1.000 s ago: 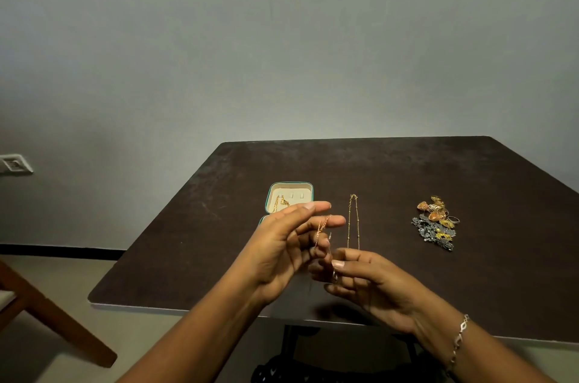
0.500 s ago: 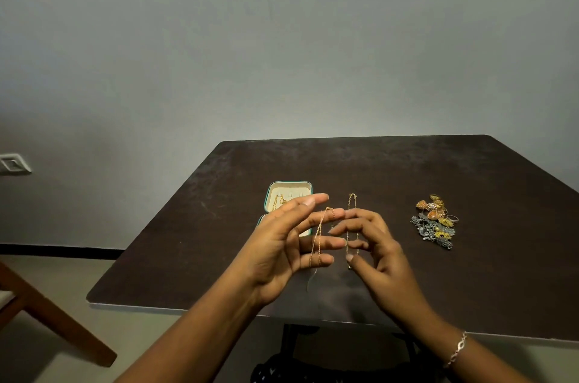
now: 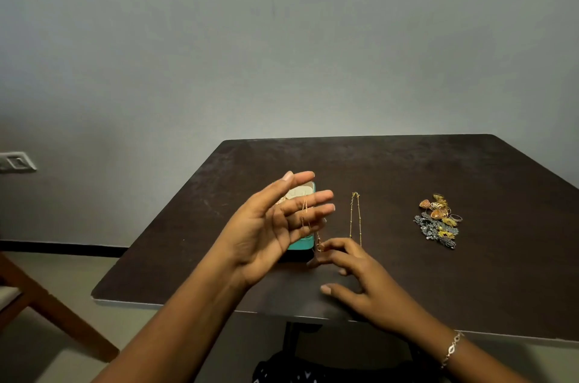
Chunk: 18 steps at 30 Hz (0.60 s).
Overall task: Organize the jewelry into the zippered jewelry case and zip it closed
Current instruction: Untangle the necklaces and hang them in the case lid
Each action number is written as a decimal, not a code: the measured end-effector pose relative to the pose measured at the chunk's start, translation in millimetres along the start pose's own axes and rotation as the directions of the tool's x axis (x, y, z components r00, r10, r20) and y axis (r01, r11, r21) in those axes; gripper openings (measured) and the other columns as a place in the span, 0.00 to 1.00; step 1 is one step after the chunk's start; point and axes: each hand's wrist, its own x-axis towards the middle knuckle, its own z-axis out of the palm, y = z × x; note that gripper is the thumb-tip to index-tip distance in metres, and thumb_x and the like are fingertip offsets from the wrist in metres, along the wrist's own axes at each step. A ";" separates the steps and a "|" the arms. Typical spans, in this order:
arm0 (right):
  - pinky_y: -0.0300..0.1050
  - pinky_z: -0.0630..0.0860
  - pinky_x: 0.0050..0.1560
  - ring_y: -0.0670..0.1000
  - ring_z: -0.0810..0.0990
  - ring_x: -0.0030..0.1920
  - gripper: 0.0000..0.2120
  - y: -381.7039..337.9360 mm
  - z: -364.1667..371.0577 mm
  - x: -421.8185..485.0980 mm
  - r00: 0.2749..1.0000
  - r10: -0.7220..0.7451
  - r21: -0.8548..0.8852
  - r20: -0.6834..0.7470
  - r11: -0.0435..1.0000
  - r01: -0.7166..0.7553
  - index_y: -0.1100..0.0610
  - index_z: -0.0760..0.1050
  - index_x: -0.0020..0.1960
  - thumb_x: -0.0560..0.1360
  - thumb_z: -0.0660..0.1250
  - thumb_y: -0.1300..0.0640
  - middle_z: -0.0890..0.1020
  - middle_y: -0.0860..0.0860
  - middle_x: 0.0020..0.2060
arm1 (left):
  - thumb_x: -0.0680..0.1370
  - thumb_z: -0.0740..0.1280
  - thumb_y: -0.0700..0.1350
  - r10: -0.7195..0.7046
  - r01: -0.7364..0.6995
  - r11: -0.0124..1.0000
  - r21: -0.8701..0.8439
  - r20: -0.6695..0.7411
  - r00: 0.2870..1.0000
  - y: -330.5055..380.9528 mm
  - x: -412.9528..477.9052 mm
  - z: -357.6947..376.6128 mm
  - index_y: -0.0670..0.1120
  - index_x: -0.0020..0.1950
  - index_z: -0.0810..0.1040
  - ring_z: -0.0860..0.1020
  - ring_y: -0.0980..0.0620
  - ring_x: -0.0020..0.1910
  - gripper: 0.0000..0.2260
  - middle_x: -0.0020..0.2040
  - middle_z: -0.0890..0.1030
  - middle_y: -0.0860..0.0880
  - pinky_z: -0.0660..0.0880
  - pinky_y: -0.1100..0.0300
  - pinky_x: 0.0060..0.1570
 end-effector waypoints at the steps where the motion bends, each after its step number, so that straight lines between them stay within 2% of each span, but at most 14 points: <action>1: 0.26 0.64 0.56 0.37 0.68 0.60 0.14 -0.5 -0.2 -0.6 1.000 -0.021 -0.001 -0.020 1.000 0.021 0.42 0.75 0.54 0.69 0.63 0.44 0.70 0.41 0.57 | 0.71 0.61 0.50 -0.009 0.009 1.000 -0.020 -0.024 1.000 1.2 0.8 -1.5 0.43 0.61 0.74 0.82 0.45 0.50 0.21 0.54 0.81 0.38 0.77 0.53 0.52; 5: 0.31 0.66 0.60 0.41 0.70 0.63 0.09 -5.6 -3.6 -2.5 0.982 -0.097 0.066 -0.165 0.992 0.109 0.45 0.78 0.49 0.72 0.62 0.47 0.72 0.43 0.59 | 0.73 0.62 0.48 -0.041 0.030 0.997 -0.075 -0.148 0.988 3.9 5.8 -9.9 0.42 0.59 0.76 0.80 0.45 0.54 0.17 0.54 0.81 0.38 0.74 0.52 0.57; 8: 0.33 0.67 0.60 0.44 0.72 0.64 0.08 -13.9 -10.7 -0.5 0.956 -0.159 0.174 -0.248 0.963 0.205 0.50 0.80 0.46 0.74 0.62 0.52 0.75 0.46 0.59 | 0.77 0.59 0.43 -0.075 0.063 0.996 -0.060 -0.219 0.973 1.8 9.8 -15.1 0.39 0.59 0.75 0.81 0.47 0.49 0.14 0.54 0.81 0.38 0.77 0.54 0.51; 10: 0.34 0.69 0.59 0.46 0.74 0.61 0.09 -20.4 -17.0 0.9 0.961 -0.144 0.329 -0.238 0.918 0.219 0.53 0.81 0.44 0.73 0.62 0.53 0.79 0.46 0.55 | 0.76 0.58 0.38 -0.089 0.106 0.993 0.054 -0.256 0.963 -2.8 11.2 -14.8 0.38 0.58 0.76 0.81 0.49 0.45 0.13 0.53 0.82 0.40 0.79 0.57 0.43; 12: 0.36 0.71 0.57 0.48 0.77 0.58 0.10 -26.0 -22.9 1.6 0.972 -0.101 0.491 -0.210 0.849 0.195 0.56 0.82 0.43 0.72 0.63 0.54 0.82 0.49 0.49 | 0.74 0.56 0.32 -0.077 0.149 0.961 0.234 -0.293 0.953 -8.7 11.6 -12.1 0.40 0.55 0.78 0.79 0.51 0.40 0.15 0.51 0.83 0.44 0.73 0.61 0.33; 14: 0.38 0.73 0.55 0.52 0.80 0.54 0.11 -30.9 -27.6 2.0 0.979 -0.031 0.624 -0.199 0.766 0.152 0.59 0.82 0.42 0.70 0.66 0.52 0.84 0.53 0.44 | 0.73 0.55 0.29 -0.073 0.178 0.925 0.336 -0.303 0.950 -14.6 12.2 -11.1 0.41 0.52 0.79 0.78 0.53 0.37 0.17 0.46 0.85 0.47 0.69 0.64 0.29; 16: 0.38 0.75 0.53 0.54 0.81 0.51 0.14 -35.5 -32.8 2.6 0.986 0.037 0.711 -0.163 0.698 0.091 0.59 0.82 0.42 0.67 0.70 0.47 0.84 0.54 0.40 | 0.72 0.60 0.28 -0.074 0.184 0.904 0.386 -0.283 0.956 -19.7 11.5 -10.4 0.41 0.50 0.81 0.77 0.55 0.34 0.15 0.40 0.85 0.51 0.68 0.67 0.25; 18: 0.38 0.76 0.49 0.54 0.81 0.46 0.14 -40.1 -38.0 1.8 0.991 0.093 0.773 -0.094 0.634 0.014 0.58 0.82 0.40 0.67 0.70 0.47 0.82 0.54 0.34 | 0.72 0.64 0.29 -0.049 0.159 0.891 0.425 -0.260 0.964 -23.7 10.4 -9.4 0.42 0.49 0.81 0.78 0.57 0.31 0.12 0.36 0.84 0.52 0.67 0.68 0.22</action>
